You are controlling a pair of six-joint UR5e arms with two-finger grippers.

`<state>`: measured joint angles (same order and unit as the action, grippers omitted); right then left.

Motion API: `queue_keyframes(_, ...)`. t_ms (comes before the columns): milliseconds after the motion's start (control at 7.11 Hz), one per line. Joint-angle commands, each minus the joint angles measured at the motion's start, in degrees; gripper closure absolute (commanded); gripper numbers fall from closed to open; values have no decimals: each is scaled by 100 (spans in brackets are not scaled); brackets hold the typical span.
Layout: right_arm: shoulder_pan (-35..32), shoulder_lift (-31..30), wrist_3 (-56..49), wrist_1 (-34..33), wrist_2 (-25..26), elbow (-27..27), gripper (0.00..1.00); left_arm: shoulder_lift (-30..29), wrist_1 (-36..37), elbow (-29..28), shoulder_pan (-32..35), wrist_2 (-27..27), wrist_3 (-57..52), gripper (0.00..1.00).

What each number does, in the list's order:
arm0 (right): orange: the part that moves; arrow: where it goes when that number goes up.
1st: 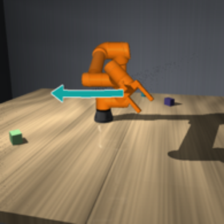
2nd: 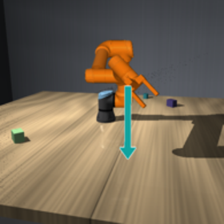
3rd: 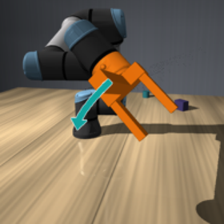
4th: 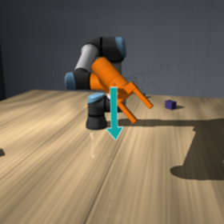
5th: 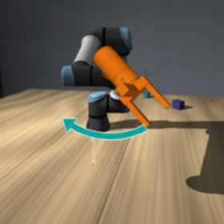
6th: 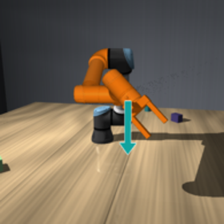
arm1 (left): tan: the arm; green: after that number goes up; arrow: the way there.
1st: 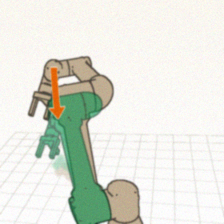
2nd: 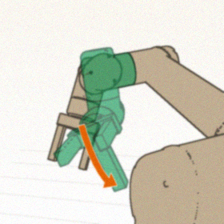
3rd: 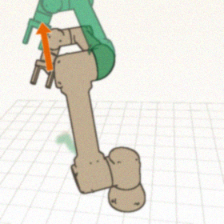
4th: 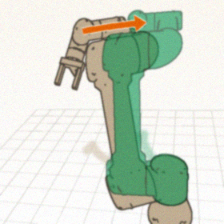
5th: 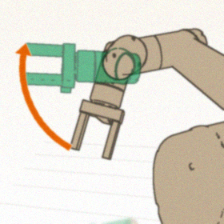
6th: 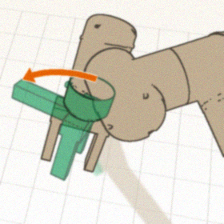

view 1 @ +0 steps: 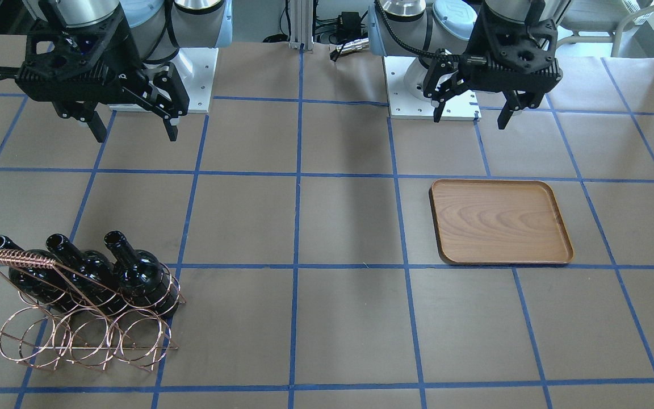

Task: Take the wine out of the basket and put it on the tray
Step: 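Move the right gripper over the wine rack toward the nearest bottle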

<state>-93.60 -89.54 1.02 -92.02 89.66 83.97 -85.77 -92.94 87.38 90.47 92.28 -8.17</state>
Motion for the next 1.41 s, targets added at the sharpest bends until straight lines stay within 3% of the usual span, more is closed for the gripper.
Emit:
queue_keyframes(0,0,-2,4,0,25,-3,0,86,-189,-2,-20,-60,17,0)
queue_keyframes(422,17,-11,12,18,51,-3,0,95,-198,33,-3,-17,61,0)
queue_keyframes(844,534,33,-66,0,17,-82,0,122,-233,95,-3,18,325,0)
queue_keyframes(984,823,146,-119,-9,34,-143,0,113,-216,104,-3,18,325,0)
queue_keyframes(1266,1106,934,-443,-87,104,-336,0,104,-198,156,-12,18,325,0)
